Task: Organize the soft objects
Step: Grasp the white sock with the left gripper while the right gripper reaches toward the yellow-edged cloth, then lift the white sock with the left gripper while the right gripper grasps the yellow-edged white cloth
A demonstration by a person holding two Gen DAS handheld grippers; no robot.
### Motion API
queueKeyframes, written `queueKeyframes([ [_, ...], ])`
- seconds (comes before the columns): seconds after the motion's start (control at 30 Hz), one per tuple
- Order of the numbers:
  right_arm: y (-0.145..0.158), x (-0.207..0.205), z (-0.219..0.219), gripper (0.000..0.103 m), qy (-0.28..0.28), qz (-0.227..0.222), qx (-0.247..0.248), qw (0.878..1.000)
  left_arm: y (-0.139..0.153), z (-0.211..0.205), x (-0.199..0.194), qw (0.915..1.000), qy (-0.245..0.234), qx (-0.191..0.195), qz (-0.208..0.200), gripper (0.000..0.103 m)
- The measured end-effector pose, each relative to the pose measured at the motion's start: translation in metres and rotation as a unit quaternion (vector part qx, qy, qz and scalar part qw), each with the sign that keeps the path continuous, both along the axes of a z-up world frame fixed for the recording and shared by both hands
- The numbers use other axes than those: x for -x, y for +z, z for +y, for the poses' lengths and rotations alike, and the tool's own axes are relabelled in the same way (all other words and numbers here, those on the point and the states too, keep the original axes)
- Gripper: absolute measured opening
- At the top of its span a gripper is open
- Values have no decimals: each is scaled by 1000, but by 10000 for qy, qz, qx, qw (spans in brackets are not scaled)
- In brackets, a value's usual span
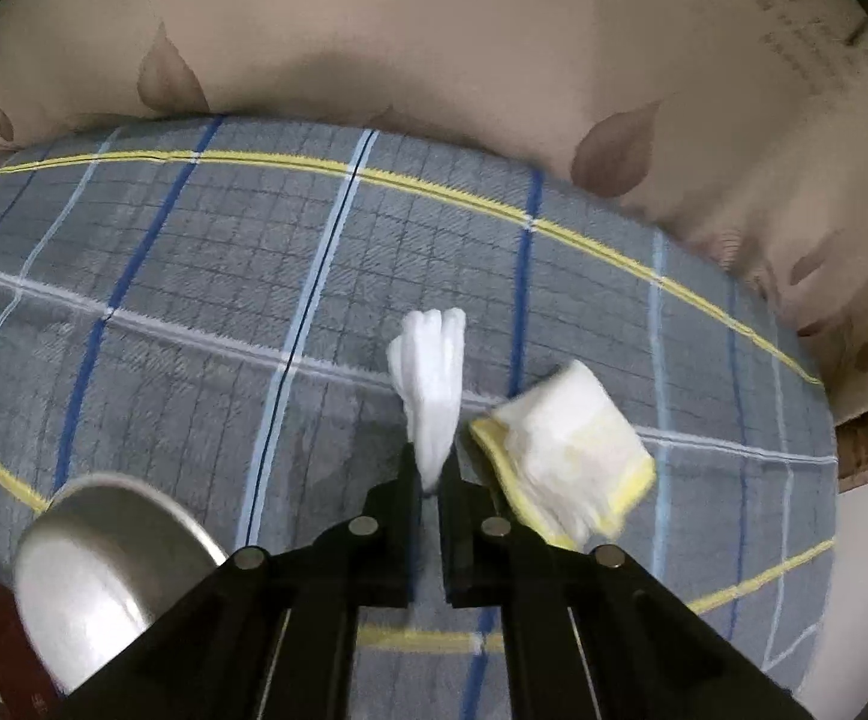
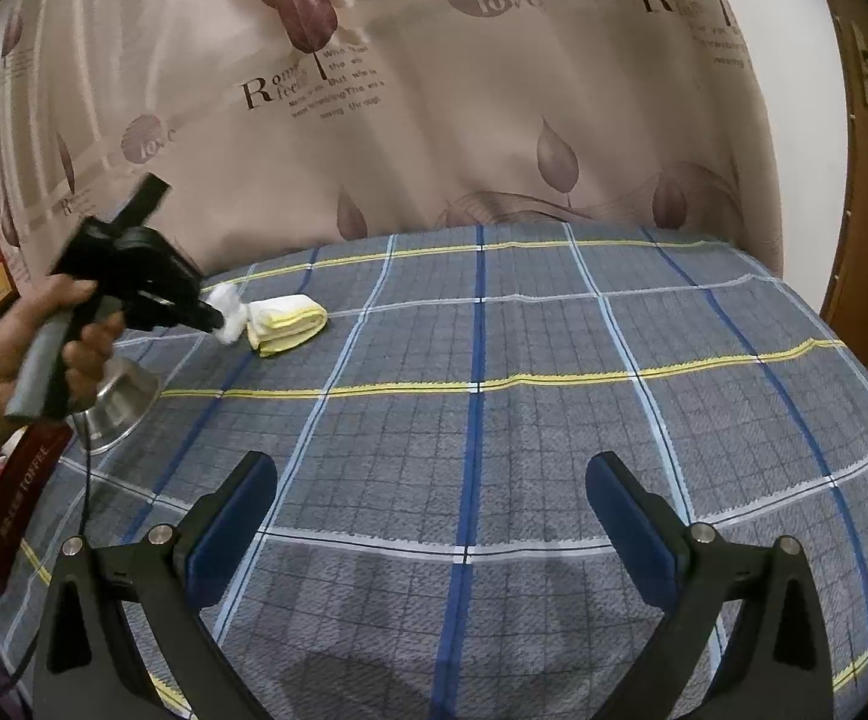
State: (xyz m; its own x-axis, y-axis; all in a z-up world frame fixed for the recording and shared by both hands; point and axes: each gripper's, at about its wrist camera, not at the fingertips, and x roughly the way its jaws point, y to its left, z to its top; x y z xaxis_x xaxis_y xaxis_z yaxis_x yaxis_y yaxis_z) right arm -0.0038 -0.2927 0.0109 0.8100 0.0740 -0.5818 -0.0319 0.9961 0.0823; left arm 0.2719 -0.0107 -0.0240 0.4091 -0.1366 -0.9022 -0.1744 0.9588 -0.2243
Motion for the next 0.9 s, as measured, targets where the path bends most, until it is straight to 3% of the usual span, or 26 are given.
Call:
queueKeyframes([
  [0.13,-1,-1,-1,102,-24,30,-33,10000,19,-2,34,9993,-152,139,-299,4],
  [0.37,-4,-3,-2,102,-60,88,-21,9999,44,-20,153,9929,-795,537,-710,4],
  [0.63,-7,-9,1,102,-129,270,106,9995,41,-3,272,9936,-697,396,-800,4],
  [0.77,-9,-11,4,102,-112,364,209,9991,37,17,310,9945,-596,407,-761,4],
  [0.9,-7,-18,17,103,350,472,199,9981,33,31,335,9947,-506,473,-761,5],
])
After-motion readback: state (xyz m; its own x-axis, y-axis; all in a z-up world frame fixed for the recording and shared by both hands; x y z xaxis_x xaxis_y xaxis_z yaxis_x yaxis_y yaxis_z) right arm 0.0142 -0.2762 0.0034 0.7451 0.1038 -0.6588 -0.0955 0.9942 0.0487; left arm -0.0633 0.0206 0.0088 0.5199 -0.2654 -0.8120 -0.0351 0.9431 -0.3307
